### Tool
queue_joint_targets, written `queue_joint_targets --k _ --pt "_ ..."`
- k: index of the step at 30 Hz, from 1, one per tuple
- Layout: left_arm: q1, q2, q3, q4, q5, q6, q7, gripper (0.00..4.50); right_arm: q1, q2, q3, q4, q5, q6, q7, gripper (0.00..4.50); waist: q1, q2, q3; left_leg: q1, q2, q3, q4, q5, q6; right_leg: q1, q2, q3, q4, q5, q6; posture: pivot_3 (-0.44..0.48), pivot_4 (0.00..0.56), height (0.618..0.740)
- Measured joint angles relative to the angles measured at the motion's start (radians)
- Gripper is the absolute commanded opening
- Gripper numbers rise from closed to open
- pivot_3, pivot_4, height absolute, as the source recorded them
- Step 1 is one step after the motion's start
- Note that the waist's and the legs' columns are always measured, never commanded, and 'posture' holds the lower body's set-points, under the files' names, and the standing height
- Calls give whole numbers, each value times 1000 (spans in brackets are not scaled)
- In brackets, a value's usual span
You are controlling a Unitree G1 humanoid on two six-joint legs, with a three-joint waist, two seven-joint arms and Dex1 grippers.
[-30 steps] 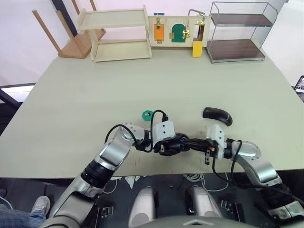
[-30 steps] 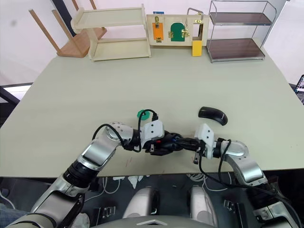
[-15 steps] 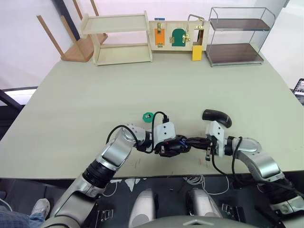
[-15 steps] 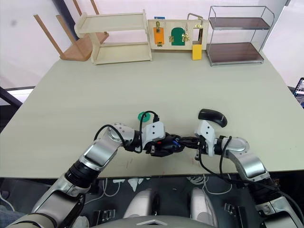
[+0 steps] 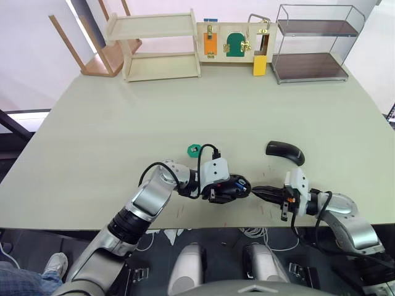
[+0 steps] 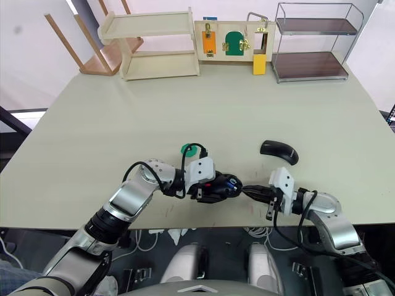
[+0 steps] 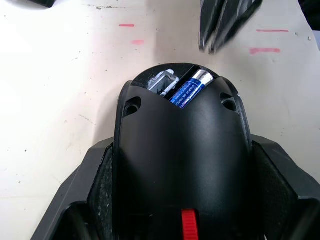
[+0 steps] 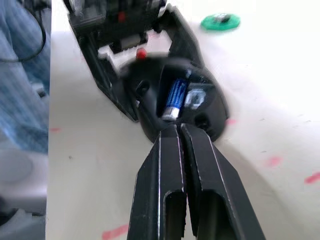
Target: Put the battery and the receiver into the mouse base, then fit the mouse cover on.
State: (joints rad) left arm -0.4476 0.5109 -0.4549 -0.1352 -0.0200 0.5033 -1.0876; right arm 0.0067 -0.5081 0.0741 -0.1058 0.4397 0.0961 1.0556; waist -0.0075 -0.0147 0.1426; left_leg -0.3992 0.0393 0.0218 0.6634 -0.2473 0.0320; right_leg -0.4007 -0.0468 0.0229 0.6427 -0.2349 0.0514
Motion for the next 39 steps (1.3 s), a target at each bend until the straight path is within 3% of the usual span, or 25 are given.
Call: queue_joint_targets --k 4,7,9,14,15,17,36,39 --pt "0 1 1 0 -4 -5 0 2937 54 -40 -58 -10 47 -38 74 121 1 0 3 -1 0 1 0 0 0 -1 0 1 0 0 0 0 150 740" --pt "1 3 3 0 -4 -7 0 2937 69 -46 -93 0 65 -55 98 753 1 0 4 -1 0 1 0 0 0 -1 0 1 0 0 0 0 150 740" --pt "1 2 3 0 -4 -7 1 2937 84 -46 -113 5 76 -76 115 1687 1 0 5 0 0 0 0 0 0 -1 0 0 0 0 0 0 150 740" --pt "1 1 3 0 -5 -8 1 2937 106 -32 -162 19 101 -112 122 3217 1 0 5 -1 0 1 0 0 0 -1 0 1 0 0 0 0 150 740" --pt "1 2 3 0 -5 -8 1 2937 108 -32 -175 25 110 -124 129 3900 1 0 5 -1 0 1 0 0 0 -1 0 1 0 0 0 0 150 740" --pt "1 2 3 0 -5 -8 1 2937 111 -32 -185 35 115 -137 142 4418 1 0 5 -1 0 1 0 0 0 -1 0 1 0 0 0 0 150 740" --pt "1 3 2 -1 -5 -9 0 2937 54 -65 -325 360 112 -342 310 4418 1 0 6 0 0 1 0 0 0 -1 0 1 0 1 -1 0 150 740" --pt "0 6 3 1 -16 -4 -12 4319 54 -65 -326 362 120 -340 317 4500 1 0 6 0 0 1 0 0 0 -1 0 2 0 1 -1 0 150 740"
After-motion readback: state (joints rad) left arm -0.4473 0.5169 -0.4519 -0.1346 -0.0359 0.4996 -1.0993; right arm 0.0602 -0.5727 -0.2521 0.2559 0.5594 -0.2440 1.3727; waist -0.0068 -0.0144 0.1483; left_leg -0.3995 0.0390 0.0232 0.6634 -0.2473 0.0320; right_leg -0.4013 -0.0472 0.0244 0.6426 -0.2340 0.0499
